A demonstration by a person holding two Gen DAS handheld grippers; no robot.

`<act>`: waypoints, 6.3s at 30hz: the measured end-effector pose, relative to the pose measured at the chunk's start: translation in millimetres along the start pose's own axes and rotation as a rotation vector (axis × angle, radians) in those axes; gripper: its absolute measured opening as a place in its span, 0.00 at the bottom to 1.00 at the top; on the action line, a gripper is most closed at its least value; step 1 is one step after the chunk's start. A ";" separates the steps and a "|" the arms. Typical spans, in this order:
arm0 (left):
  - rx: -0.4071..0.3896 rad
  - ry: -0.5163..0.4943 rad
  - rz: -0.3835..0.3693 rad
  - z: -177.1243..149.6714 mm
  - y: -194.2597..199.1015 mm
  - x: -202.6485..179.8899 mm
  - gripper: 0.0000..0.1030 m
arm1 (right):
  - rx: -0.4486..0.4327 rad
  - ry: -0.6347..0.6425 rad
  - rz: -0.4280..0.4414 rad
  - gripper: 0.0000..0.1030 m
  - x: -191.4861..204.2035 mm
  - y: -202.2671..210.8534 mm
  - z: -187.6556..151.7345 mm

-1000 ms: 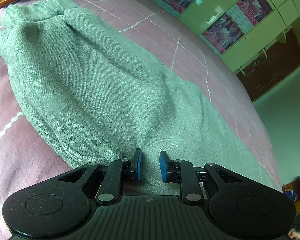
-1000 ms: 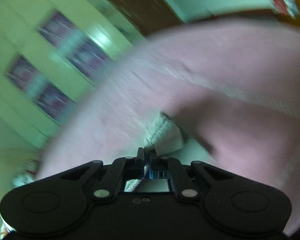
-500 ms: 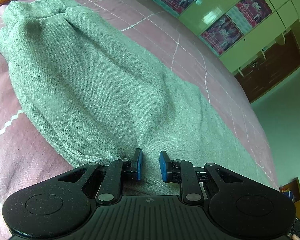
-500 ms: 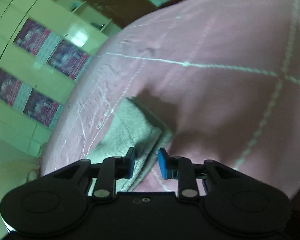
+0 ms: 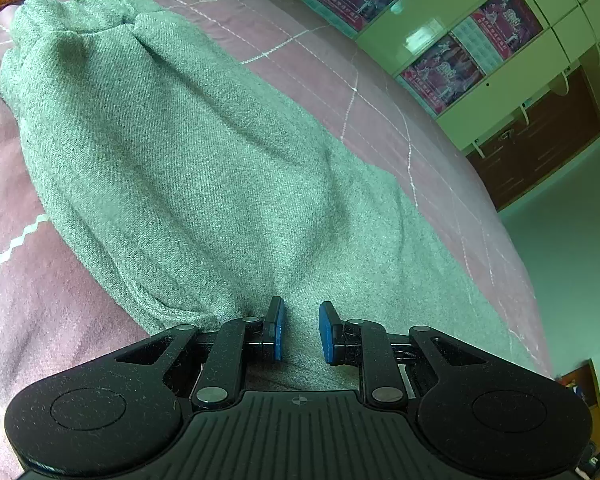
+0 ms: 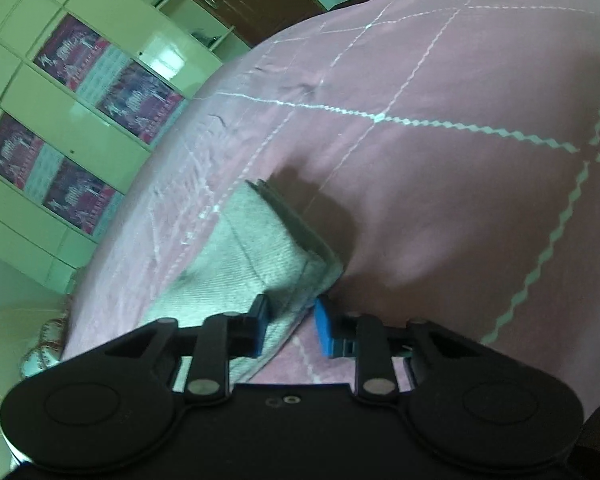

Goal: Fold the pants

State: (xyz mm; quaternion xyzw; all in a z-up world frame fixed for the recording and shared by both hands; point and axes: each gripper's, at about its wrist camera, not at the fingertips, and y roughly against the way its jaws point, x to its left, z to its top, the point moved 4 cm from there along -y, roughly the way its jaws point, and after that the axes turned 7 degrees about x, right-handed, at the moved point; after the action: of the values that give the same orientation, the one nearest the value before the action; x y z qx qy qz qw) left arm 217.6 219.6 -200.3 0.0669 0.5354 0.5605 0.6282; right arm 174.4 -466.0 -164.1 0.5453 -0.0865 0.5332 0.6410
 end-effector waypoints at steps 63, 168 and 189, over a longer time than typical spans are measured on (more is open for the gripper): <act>-0.090 -0.375 0.300 46.6 -23.5 -96.9 0.23 | 0.050 0.523 0.073 0.12 150.5 -45.2 -2.0; -0.010 -0.550 0.203 -144.9 -98.8 -314.2 1.00 | -0.072 0.016 0.124 0.19 -21.7 -10.7 22.0; 0.001 -0.612 0.295 -176.3 -131.3 -333.5 1.00 | -0.021 0.045 0.142 0.16 -16.3 -32.0 26.1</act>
State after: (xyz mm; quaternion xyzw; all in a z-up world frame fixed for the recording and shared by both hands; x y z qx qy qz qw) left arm 236.1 -177.8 -164.4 0.3093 0.3069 0.5991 0.6718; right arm 204.8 -491.0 -184.6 0.5189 -0.1160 0.5887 0.6089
